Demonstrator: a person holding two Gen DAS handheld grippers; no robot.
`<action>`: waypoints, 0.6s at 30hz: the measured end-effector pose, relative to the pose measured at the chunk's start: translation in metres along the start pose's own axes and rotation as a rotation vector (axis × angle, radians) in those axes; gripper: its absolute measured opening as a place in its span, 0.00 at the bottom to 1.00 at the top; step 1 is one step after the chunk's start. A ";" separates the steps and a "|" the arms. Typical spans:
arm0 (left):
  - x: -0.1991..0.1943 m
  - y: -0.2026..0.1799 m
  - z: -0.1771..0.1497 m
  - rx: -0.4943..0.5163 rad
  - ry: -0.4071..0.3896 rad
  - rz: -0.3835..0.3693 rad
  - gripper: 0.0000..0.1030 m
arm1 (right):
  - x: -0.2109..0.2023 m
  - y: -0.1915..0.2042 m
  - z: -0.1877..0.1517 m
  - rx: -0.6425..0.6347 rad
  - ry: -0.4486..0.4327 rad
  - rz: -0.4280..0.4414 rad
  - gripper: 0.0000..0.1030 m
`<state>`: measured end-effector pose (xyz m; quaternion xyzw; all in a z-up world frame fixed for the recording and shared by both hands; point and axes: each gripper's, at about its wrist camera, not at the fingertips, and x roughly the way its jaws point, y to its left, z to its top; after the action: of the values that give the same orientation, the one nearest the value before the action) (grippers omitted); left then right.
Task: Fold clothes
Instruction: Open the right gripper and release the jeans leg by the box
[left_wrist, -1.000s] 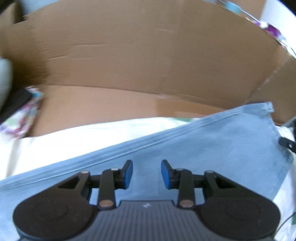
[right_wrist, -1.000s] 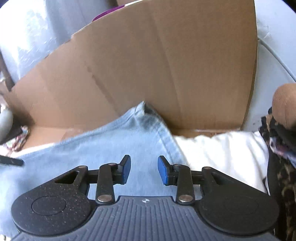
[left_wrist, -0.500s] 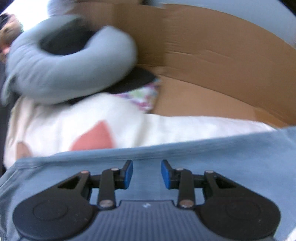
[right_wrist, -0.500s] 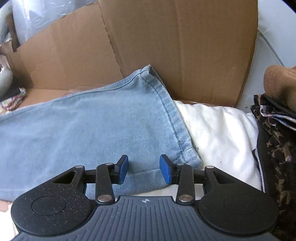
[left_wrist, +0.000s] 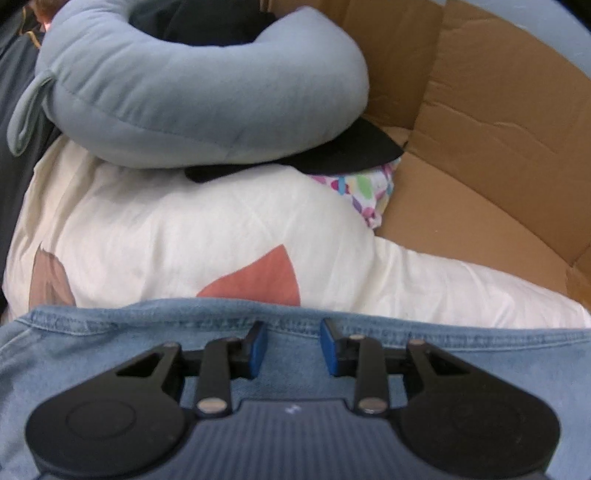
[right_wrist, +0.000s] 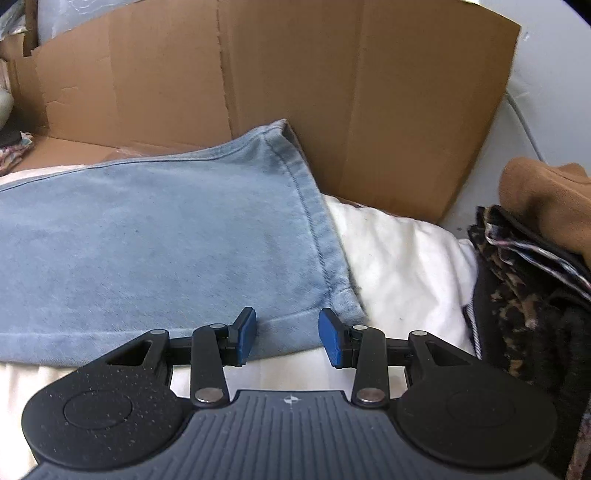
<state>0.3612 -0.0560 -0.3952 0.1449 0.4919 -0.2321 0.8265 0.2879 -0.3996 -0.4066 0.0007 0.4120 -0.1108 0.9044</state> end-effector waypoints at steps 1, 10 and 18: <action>0.001 0.000 0.002 -0.010 0.014 0.001 0.33 | 0.000 -0.001 0.000 -0.004 0.004 -0.002 0.43; -0.033 0.022 -0.011 -0.007 0.087 -0.053 0.32 | 0.003 -0.014 0.003 -0.004 0.062 -0.037 0.43; -0.070 0.067 -0.051 -0.047 0.030 -0.015 0.39 | -0.004 -0.035 0.001 0.047 0.108 -0.065 0.49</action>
<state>0.3303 0.0418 -0.3567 0.1253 0.5105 -0.2245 0.8205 0.2788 -0.4329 -0.4000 0.0146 0.4573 -0.1493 0.8766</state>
